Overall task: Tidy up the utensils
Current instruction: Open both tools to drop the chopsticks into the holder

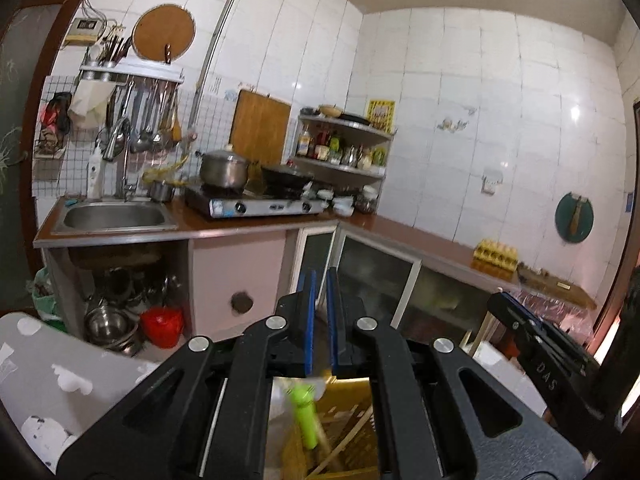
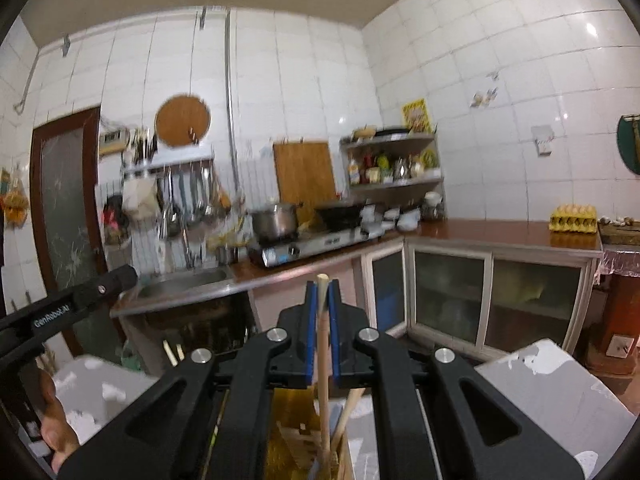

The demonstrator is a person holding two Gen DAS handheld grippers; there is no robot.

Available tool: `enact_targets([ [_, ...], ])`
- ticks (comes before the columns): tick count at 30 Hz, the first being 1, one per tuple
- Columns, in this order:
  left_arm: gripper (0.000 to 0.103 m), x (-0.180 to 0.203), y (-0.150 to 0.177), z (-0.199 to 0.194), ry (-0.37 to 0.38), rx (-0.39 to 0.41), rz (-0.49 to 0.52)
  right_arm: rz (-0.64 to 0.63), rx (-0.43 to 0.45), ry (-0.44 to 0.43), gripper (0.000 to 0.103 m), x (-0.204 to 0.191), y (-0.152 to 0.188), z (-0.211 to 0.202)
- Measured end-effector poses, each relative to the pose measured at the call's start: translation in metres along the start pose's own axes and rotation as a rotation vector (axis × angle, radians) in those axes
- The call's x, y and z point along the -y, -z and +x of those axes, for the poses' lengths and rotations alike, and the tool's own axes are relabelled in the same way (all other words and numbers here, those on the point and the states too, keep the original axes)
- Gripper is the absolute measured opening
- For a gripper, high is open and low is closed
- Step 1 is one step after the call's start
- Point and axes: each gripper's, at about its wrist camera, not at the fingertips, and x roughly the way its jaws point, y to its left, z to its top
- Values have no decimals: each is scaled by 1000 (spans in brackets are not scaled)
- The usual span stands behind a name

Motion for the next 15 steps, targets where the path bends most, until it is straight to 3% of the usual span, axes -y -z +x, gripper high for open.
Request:
enact_targets([
  [3, 5, -13, 17, -6, -37, -48, 19, -24, -51, 11, 7, 2, 13, 2],
  [5, 15, -23, 29, -10, -64, -96, 38, -16, -115, 10, 7, 6, 22, 5],
  [6, 25, -33, 40, -14, -79, -133, 39, -1, -153, 8, 8, 10, 27, 5],
  [7, 42, -34, 42, -14, -83, -141, 38, 3, -174, 12, 13, 12, 30, 4],
  [8, 50, -37, 47, -17, -89, -157, 37, 2, -197, 31, 35, 14, 33, 2],
  [10, 71, -48, 60, -32, -105, -192, 43, 7, -212, 63, 64, 18, 37, -8],
  [13, 88, -55, 70, -51, -108, -230, 46, 3, -228, 103, 63, 21, 45, -32],
  [15, 93, -53, 78, -61, -101, -260, 45, 10, -262, 127, 63, 22, 51, -45],
])
